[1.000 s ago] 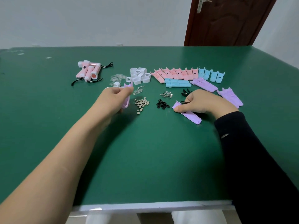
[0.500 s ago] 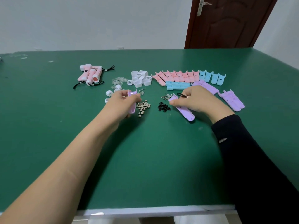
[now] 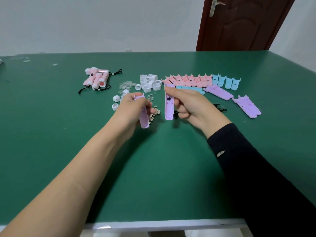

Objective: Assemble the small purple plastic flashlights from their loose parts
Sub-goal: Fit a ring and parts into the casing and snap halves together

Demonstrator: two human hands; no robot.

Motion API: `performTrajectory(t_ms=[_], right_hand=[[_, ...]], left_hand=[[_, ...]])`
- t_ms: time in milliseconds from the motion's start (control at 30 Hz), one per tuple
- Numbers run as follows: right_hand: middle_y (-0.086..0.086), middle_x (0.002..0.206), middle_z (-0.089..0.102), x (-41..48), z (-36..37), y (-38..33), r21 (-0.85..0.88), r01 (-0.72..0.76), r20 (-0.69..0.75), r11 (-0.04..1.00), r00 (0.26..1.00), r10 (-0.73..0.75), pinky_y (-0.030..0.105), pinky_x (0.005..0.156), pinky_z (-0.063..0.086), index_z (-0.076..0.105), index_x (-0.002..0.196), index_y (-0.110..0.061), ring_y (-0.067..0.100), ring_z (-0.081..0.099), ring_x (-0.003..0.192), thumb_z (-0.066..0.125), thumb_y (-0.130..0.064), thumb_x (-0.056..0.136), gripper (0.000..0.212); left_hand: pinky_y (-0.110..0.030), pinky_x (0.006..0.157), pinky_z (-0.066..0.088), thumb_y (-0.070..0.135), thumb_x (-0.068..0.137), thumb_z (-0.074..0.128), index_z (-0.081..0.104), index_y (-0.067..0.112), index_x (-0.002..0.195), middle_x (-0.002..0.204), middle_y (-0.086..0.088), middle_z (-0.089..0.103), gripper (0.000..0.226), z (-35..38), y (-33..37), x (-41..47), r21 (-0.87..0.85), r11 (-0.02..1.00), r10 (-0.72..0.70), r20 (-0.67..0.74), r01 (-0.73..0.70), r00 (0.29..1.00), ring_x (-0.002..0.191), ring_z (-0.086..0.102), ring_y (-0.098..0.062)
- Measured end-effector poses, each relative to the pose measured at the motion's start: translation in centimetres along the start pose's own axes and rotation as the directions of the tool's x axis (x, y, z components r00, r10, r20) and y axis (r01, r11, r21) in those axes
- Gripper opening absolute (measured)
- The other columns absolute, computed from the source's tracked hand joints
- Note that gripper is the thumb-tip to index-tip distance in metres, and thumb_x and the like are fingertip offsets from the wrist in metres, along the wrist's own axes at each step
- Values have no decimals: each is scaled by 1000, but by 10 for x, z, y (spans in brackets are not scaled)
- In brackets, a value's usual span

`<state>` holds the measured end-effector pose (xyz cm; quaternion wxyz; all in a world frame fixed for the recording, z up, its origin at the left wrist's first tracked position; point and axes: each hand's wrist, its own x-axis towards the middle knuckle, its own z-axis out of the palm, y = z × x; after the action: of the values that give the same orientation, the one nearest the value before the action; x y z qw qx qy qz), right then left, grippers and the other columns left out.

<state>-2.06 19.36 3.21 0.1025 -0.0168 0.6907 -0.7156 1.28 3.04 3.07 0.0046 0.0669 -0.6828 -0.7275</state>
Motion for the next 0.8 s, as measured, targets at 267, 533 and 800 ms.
performTrajectory(t_ms=[267, 533, 800], right_hand=[[-11, 47, 45, 0, 8, 3, 69, 3, -49, 998, 999, 1, 17, 35, 18, 55, 70, -18, 6, 22, 37, 74, -33, 81, 27], [-8, 60, 52, -4, 10, -1, 162, -74, 121, 984, 991, 54, 18, 34, 20, 70, 59, -23, 4, 21, 36, 66, -43, 86, 34], [-4, 72, 48, -5, 9, 2, 182, -127, 152, 975, 983, 100, 16, 33, 19, 70, 92, -17, 3, 19, 36, 68, -35, 86, 20]], left_hand=[[-20, 45, 40, 21, 89, 68, 57, -3, 98, 81, -12, 56, 28, 5, 2, -6, 102, 993, 52, 128, -66, 990, 43, 36, -8], [-18, 45, 39, 8, 92, 61, 58, 4, 104, 67, -5, 42, 12, 5, 0, -5, 112, 992, 42, 128, -57, 991, 42, 33, -7], [-20, 46, 39, 17, 94, 59, 69, 15, 76, 66, 1, 52, 21, 8, 1, -7, 21, 1000, 8, 141, -11, 990, 43, 35, -6]])
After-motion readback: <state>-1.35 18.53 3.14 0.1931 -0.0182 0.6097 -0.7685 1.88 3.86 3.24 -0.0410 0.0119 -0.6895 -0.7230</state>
